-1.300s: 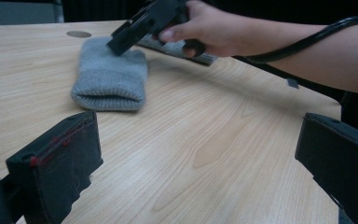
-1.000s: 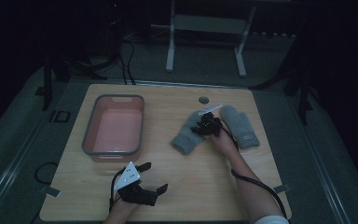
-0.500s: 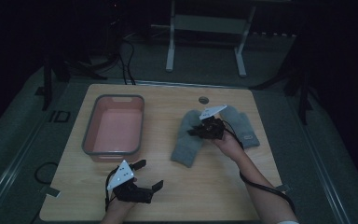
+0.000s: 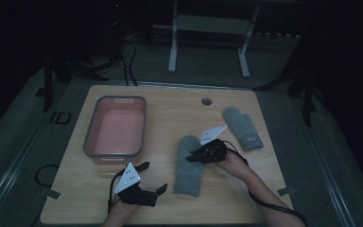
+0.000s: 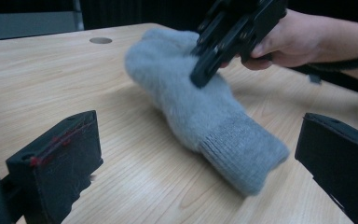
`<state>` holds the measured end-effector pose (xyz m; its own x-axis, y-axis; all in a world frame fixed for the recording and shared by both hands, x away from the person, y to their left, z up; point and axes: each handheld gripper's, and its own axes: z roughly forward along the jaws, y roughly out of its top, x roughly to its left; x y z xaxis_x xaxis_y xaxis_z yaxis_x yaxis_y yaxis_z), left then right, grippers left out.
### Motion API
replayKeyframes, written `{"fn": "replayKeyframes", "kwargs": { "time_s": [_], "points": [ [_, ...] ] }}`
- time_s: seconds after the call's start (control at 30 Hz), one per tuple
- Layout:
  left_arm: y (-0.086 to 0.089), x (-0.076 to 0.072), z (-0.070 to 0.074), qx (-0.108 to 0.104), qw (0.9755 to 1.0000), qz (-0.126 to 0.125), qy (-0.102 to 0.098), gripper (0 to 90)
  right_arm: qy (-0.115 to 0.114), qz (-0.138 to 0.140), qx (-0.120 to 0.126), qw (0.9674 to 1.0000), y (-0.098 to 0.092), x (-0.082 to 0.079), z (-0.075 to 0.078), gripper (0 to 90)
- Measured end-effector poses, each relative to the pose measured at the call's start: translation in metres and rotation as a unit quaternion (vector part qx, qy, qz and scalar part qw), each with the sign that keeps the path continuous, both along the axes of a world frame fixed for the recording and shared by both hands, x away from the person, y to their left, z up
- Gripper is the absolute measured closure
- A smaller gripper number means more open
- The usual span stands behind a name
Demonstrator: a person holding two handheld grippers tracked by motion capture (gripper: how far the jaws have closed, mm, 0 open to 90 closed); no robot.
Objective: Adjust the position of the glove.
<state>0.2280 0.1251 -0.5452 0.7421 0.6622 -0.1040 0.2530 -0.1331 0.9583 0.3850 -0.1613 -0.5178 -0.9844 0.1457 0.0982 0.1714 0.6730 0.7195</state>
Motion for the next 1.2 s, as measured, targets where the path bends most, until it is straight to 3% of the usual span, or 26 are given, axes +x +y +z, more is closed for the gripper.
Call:
{"fn": "replayKeyframes", "kwargs": {
  "time_s": [0.03, 0.1, 0.13, 0.2, 0.33, 0.43, 0.47, 0.53, 0.6, 0.67, 0.7, 0.73, 0.77, 0.87, 1.0, 1.07, 1.13, 1.17, 1.2],
  "points": [
    [0.0, 0.0, 0.0, 0.001, 1.0, 0.0, -0.001, 0.6, 0.006, 0.0, -0.009, 0.9999, 0.001, 0.004, -0.005, 80.5],
    [0.001, 0.0, -0.001, -0.002, 1.0, -0.001, -0.001, 0.6, -0.003, 0.0, -0.047, 0.9989, 0.004, 0.01, -0.018, 78.1],
    [0.002, 0.001, -0.001, -0.005, 1.0, 0.0, 0.001, 0.6, -0.003, 0.007, -0.052, 0.9986, 0.004, 0.012, -0.023, 76.8],
    [0.004, 0.002, -0.001, -0.012, 0.9999, 0.001, 0.003, 0.6, 0.025, 0.003, -0.029, 0.9993, 0.002, 0.019, -0.029, 73.0],
    [0.006, 0.003, -0.001, -0.02, 0.9998, 0.002, 0.007, 0.6, 0.028, 0.0, -0.019, 0.9994, 0.0, 0.021, -0.03, 56.0],
    [0.007, 0.002, -0.002, -0.022, 0.9997, 0.001, 0.009, 0.6, -0.011, -0.012, -0.024, 0.9996, -0.004, 0.016, -0.021, 43.2],
    [0.007, 0.003, -0.002, -0.018, 0.9998, 0.001, 0.01, 0.6, -0.015, -0.018, -0.016, 0.9996, -0.006, 0.016, -0.016, 42.3],
    [0.007, 0.003, -0.003, -0.02, 0.9998, 0.002, 0.01, 0.6, -0.018, -0.043, 0.004, 0.9989, -0.013, 0.016, -0.005, 28.1],
    [0.008, 0.004, -0.003, -0.024, 0.9996, 0.003, 0.012, 0.6, -0.023, -0.078, 0.019, 0.9965, -0.022, 0.018, 0.005, 17.1],
    [0.008, 0.005, -0.004, -0.024, 0.9996, 0.007, 0.015, 0.6, -0.03, -0.111, 0.039, 0.9926, -0.034, 0.021, 0.014, 12.3],
    [0.008, 0.005, -0.004, -0.024, 0.9996, 0.007, 0.015, 0.6, -0.03, -0.111, 0.039, 0.9926, -0.034, 0.021, 0.014, 12.3],
    [0.008, 0.005, -0.004, -0.024, 0.9996, 0.007, 0.015, 0.6, -0.03, -0.125, 0.046, 0.9906, -0.04, 0.024, 0.018, 12.7],
    [0.01, 0.006, -0.004, -0.028, 0.9994, 0.011, 0.017, 0.6, -0.038, -0.17, 0.061, 0.9829, -0.059, 0.032, 0.027, 13.3],
    [0.011, 0.007, -0.005, -0.034, 0.9992, 0.011, 0.019, 0.6, -0.041, -0.215, 0.048, 0.9747, -0.081, 0.043, 0.036, 22.2],
    [0.013, 0.009, -0.007, -0.049, 0.9985, 0.01, 0.022, 0.6, -0.062, -0.296, 0.055, 0.9517, -0.11, 0.056, 0.041, 25.4],
    [0.013, 0.01, -0.009, -0.043, 0.9987, 0.02, 0.019, 0.6, -0.058, -0.327, 0.048, 0.9421, -0.122, 0.063, 0.041, 25.7],
    [0.014, 0.01, -0.011, -0.047, 0.9985, 0.028, 0.003, 0.6, -0.046, -0.36, 0.051, 0.9304, -0.133, 0.069, 0.04, 33.1],
    [0.013, 0.01, -0.012, -0.039, 0.9987, 0.031, -0.002, 0.6, -0.042, -0.369, 0.054, 0.9271, -0.139, 0.072, 0.039, 34.0],
    [0.013, 0.01, -0.013, -0.038, 0.9987, 0.034, -0.007, 0.6, -0.049, -0.382, 0.044, 0.9217, -0.142, 0.074, 0.038, 33.9]
  ]
}}
